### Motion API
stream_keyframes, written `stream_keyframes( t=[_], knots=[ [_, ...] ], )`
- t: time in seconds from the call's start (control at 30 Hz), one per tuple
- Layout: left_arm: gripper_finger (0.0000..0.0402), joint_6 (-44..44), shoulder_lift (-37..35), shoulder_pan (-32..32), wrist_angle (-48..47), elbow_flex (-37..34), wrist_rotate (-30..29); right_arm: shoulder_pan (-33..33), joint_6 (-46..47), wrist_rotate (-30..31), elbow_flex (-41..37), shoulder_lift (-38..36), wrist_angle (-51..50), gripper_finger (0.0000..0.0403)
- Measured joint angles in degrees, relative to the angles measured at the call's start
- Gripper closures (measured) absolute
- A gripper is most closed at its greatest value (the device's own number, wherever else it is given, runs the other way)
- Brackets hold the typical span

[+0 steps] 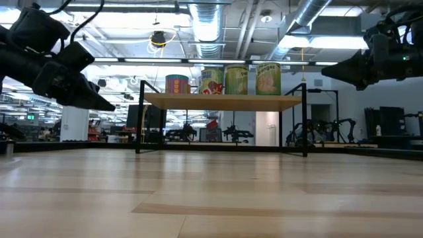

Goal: Pick and place cans onto a shelf
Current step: Return to Home Position

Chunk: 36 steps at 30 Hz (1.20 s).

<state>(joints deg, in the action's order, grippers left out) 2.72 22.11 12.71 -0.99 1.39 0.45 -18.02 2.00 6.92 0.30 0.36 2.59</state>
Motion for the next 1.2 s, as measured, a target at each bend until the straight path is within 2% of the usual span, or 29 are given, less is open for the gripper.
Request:
stream_keyframes(
  t=[0.13, 0.37, 0.5, 1.2],
  knots=[
    [0.0388, 0.0, -3.8, -0.1, 0.0, 0.0, -0.2, 0.0, 0.0, 0.0, 0.0, 0.0, 0.0, 0.0353],
    [0.0388, 0.0, -16.9, 0.0, 0.0, 0.0, -0.8, 0.0, 0.0, 0.0, 0.0, 0.0, 0.0, 0.0353],
    [0.0388, 0.0, -22.2, 0.0, 0.2, 0.0, -0.9, 0.0, 0.0, 0.0, 0.0, 0.0, 0.0, 0.0353],
    [0.0388, 0.0, -21.9, 0.0, 2.0, -0.7, -1.2, 0.0, 0.0, 0.1, 0.0, 0.0, 0.0, 0.0353]
  ],
)
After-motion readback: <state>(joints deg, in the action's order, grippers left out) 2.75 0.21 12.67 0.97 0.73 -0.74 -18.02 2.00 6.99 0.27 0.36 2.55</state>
